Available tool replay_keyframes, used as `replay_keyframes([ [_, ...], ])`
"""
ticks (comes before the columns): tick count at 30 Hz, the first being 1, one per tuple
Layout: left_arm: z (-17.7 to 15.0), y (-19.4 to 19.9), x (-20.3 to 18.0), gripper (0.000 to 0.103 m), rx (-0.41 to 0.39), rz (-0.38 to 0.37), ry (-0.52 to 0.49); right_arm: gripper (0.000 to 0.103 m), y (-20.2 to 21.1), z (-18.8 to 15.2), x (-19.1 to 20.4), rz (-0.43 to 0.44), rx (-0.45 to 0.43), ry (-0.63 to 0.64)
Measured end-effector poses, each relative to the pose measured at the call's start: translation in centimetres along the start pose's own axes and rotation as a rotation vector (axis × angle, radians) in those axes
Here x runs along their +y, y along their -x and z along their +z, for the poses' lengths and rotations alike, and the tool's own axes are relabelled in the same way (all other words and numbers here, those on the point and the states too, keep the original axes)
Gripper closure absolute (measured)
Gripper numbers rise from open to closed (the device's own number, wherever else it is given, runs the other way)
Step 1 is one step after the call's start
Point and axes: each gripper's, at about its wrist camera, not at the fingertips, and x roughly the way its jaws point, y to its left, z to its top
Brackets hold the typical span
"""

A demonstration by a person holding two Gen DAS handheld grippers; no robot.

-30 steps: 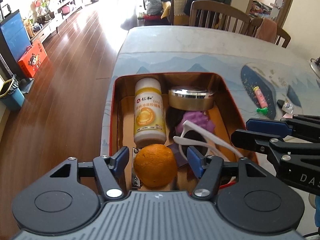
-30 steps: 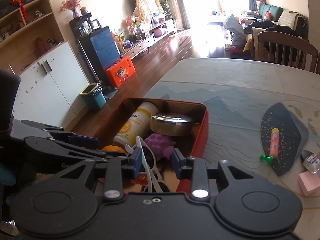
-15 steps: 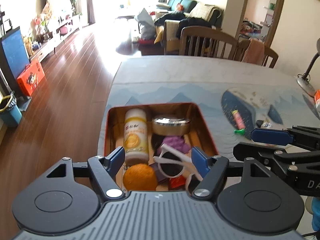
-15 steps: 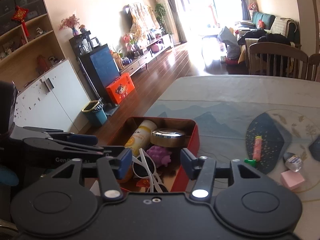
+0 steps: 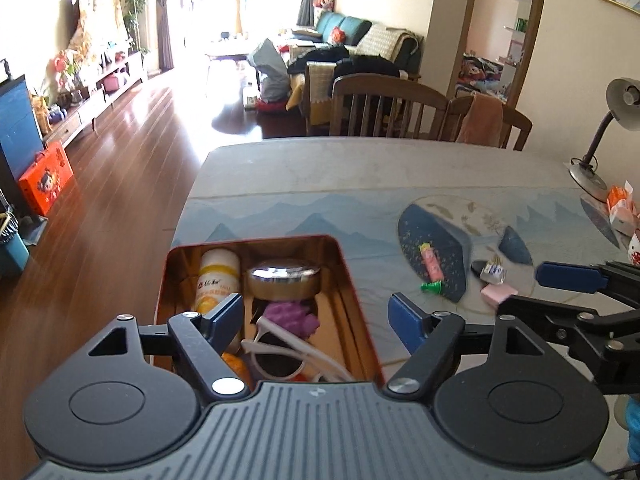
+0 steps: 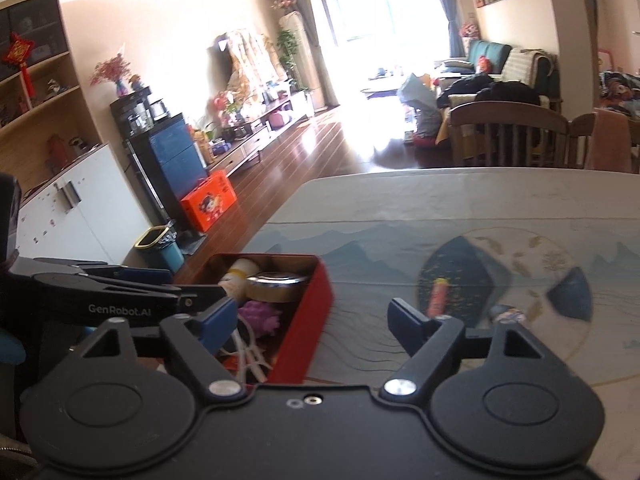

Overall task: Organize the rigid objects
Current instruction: 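Move the left gripper toward the pink tube while the right approaches the clear bottle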

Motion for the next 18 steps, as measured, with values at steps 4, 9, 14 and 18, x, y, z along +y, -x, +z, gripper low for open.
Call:
replay_keyframes([
  [4, 0.3, -0.1, -1.0, 0.019, -0.017, -0.016, 0.017, 0.008, 0.7, -0.2, -1.6, -0.025, -0.005, -0.005],
  [9, 0.5, -1.0, -2.9, 0.019, -0.011, -0.031, 0.023, 0.000, 1.3, -0.4, -3.7, -0.047, -0.004, -0.010],
  [14, 0.7, -2.2, -5.2, 0.019, -0.003, -0.035, 0.019, 0.000, 1.5, -0.7, -5.6, -0.077, 0.012, 0.005],
  [18, 1.1, -3.4, -7.4, 0.019, 0.001, -0.031, 0.000, 0.000, 1.6, -0.8, -7.4, -0.090, 0.026, 0.008],
])
